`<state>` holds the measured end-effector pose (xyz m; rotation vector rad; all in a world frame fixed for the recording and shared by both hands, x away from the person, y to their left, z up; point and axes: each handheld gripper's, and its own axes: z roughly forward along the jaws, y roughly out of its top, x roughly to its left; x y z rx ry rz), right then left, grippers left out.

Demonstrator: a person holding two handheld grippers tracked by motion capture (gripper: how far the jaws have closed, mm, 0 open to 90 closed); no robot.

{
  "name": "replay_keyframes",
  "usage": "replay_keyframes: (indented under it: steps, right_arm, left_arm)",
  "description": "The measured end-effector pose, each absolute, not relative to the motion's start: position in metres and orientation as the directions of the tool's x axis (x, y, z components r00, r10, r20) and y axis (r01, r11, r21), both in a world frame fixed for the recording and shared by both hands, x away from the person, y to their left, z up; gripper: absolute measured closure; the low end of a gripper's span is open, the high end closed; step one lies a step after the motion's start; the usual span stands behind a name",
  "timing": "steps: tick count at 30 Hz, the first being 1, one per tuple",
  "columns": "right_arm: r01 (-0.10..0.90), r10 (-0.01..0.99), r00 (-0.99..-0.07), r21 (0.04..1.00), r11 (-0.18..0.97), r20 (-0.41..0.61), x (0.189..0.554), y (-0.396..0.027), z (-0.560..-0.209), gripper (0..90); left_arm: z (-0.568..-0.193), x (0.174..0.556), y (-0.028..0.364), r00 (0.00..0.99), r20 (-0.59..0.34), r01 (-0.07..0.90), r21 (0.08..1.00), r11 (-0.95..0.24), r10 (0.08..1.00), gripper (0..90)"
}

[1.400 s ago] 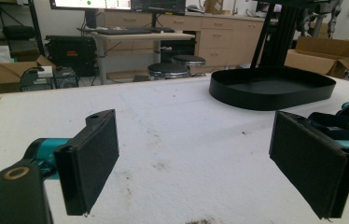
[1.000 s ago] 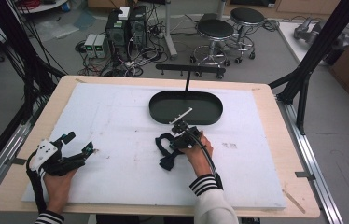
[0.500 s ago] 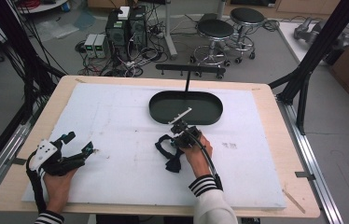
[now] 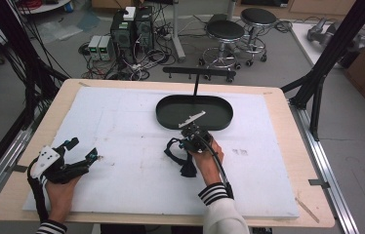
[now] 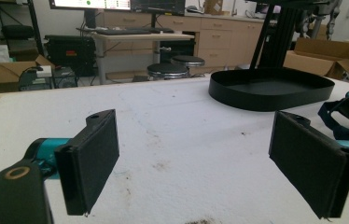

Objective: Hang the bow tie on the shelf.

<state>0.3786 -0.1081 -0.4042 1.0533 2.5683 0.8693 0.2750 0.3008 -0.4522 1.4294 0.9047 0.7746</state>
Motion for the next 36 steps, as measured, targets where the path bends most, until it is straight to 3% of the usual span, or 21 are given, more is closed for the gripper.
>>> replay_keyframes:
  steps: [21,36]
  right_arm:
    - [0.408,0.791,-0.608,0.825,0.391,-0.074,0.369,-0.126,-0.374,87.7]
    - [0.351,0.854,-0.518,0.902,0.250,-0.035,0.371,-0.144,-0.363,87.7]
  left_arm:
    - [-0.452,0.275,0.301,0.474,-0.056,0.083,0.996,0.018,0.879,16.3]
    - [-0.452,0.275,0.301,0.474,-0.056,0.084,0.996,0.019,0.879,16.3]
